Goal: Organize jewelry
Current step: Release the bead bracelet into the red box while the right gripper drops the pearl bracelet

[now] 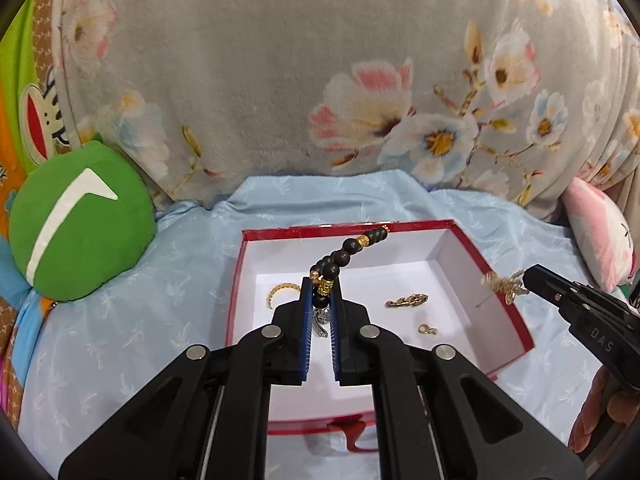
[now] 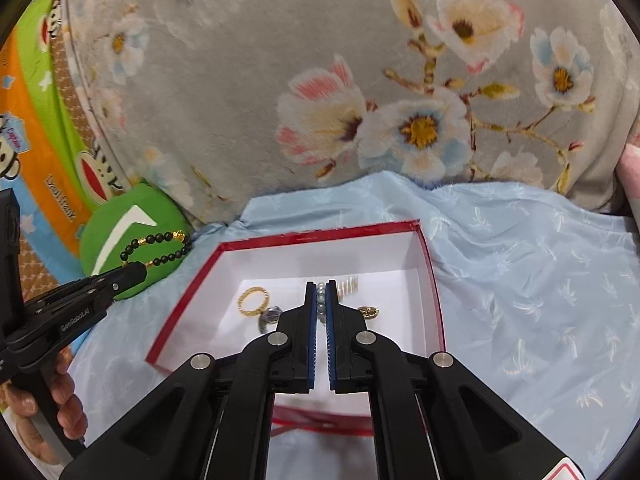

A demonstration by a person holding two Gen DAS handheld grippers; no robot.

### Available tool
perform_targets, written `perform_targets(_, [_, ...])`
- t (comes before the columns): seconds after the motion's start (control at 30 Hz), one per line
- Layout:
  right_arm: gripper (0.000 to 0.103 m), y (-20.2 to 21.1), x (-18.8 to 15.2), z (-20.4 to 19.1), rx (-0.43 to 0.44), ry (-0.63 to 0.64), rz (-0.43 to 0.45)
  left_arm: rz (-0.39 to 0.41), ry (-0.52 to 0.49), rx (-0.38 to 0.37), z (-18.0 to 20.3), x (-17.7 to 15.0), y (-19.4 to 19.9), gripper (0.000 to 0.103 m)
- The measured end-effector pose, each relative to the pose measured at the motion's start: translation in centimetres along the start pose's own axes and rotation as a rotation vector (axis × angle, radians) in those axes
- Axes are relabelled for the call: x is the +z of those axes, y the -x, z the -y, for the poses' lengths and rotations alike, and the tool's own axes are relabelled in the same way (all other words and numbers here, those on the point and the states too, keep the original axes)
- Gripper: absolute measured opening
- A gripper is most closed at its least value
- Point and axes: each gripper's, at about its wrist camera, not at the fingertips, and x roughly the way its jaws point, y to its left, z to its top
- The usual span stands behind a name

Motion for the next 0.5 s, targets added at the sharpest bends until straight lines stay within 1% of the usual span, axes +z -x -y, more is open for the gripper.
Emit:
perform_targets(0.2, [0.004,-4.4,-0.3,1.6,-0.028,-0.017,-0.049,-0.038,0.006,0.018,0.2,-0.1,-4.4,0.007])
perform_targets(0.3, [0.004,-5.7,-0.7,2.0,-0.038,-0.013,-0.068,-0.066,0.007,0.027,0.3,-0.3,-6.2,0.007])
perform_targets(0.5, [0.004,-7.5,-1.2,2.2,-0.055,0.002,-0.092,-0.104,0.003,0.041,0.2,-1.2,-8.5,0.007])
